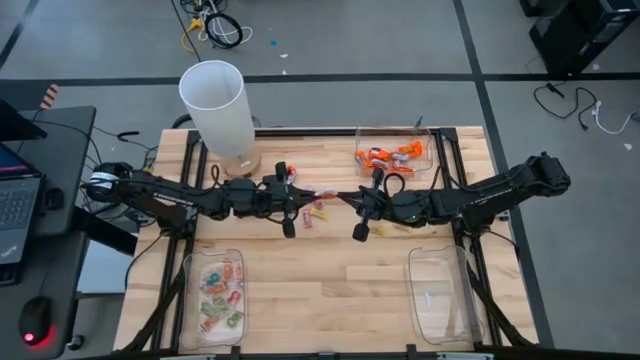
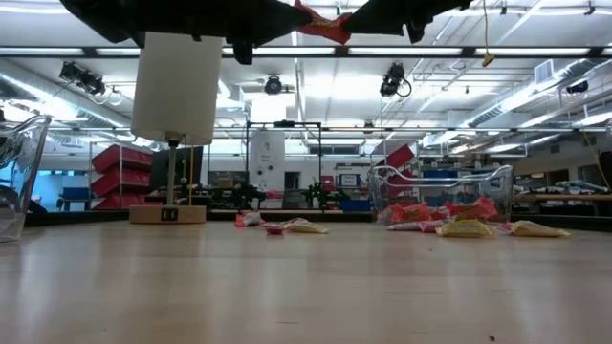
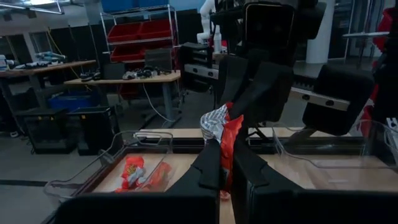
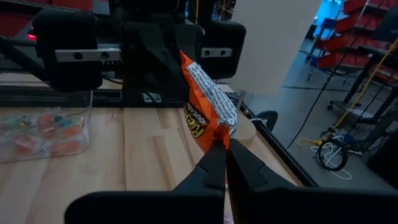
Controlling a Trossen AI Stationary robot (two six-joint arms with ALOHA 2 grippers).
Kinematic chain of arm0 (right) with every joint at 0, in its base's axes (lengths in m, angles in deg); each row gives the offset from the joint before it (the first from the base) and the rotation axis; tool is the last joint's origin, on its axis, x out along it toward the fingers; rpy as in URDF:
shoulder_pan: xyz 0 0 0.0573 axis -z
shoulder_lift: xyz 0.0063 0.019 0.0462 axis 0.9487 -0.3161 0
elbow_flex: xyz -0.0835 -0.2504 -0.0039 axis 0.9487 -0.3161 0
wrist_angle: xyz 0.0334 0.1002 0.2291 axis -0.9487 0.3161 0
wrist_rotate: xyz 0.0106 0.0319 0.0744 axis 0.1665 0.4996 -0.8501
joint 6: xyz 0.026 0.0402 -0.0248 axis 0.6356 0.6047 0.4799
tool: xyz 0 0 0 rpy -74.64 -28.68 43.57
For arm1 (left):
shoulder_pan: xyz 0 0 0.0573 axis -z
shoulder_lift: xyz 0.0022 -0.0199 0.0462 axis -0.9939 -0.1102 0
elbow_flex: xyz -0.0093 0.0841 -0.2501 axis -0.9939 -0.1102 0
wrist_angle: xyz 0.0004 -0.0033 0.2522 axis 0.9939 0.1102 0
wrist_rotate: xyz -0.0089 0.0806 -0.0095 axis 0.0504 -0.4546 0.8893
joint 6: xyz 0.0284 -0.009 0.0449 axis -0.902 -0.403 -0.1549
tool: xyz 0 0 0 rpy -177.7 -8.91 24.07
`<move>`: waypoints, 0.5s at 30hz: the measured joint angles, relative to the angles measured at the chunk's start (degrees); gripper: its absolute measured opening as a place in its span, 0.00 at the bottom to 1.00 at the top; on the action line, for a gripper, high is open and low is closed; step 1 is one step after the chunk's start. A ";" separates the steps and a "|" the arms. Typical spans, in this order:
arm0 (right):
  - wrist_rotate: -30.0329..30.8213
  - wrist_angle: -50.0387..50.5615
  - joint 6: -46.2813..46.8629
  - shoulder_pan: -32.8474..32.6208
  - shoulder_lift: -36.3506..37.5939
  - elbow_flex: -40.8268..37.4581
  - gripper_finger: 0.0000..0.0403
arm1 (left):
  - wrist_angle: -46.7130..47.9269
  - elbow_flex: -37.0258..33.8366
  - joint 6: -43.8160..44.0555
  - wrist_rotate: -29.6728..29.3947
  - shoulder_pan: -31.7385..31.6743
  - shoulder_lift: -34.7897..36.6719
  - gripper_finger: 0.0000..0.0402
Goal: Sort candy
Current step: Put the large orange chocolate bar into the top right transparent bin
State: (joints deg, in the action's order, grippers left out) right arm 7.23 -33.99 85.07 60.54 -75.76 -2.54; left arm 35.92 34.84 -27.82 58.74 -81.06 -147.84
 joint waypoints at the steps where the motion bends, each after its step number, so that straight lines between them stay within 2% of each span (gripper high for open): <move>1: 0.02 -0.12 -0.08 0.00 0.00 0.00 0.00 | -0.35 0.00 0.11 0.01 0.00 0.00 0.03; 7: 3.52 0.85 -0.43 -1.01 0.00 0.11 0.00 | -4.37 0.04 1.60 2.14 0.50 0.19 0.03; 15: 6.85 0.68 -2.12 -3.31 0.05 0.09 0.00 | -2.53 0.07 3.39 0.20 0.39 0.50 0.03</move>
State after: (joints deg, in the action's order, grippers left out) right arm 14.08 -33.30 82.96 57.23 -75.71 -2.45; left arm 33.39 34.91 -24.44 58.94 -80.67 -147.33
